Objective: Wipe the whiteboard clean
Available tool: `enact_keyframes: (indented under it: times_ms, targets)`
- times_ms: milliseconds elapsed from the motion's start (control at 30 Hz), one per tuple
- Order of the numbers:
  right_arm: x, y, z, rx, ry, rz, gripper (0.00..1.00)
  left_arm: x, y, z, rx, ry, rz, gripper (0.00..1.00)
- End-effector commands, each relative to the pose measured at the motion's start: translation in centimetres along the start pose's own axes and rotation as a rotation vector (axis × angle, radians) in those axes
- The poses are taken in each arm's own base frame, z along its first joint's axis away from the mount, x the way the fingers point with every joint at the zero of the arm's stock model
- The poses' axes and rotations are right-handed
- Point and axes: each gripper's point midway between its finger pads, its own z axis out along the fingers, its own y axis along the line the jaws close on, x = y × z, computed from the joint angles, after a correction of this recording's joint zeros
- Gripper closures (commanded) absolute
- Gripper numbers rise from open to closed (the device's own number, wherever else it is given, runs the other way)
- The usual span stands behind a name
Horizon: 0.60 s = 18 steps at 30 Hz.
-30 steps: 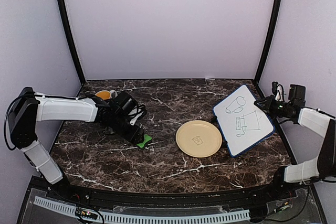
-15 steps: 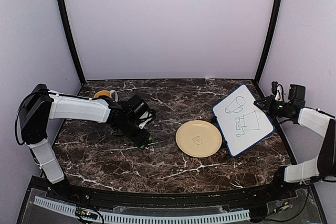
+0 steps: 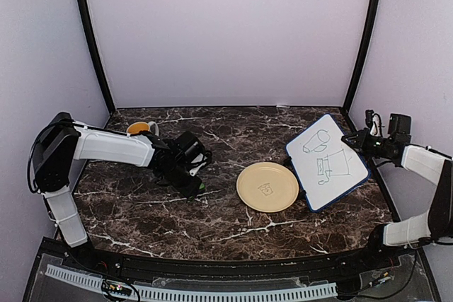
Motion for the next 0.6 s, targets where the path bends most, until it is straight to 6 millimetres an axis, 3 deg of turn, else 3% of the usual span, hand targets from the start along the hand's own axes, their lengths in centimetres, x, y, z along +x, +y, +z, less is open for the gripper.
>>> enact_keyframes:
  times_ms: [0,300,567]
  targets:
    - [2.9,-0.1,0.9,-0.019,0.095,0.045,1.0,-0.7,0.1,-0.3,-0.015,-0.018,-0.001,0.67]
    - [4.0,0.9,2.1,-0.041,0.144,0.026,1.0,-1.1,0.9,-1.6,-0.043,-0.074,-0.055,0.82]
    - [5.0,3.7,3.9,-0.098,0.183,0.019,1.0,-2.5,3.6,-5.2,-0.007,-0.221,-0.246,0.91]
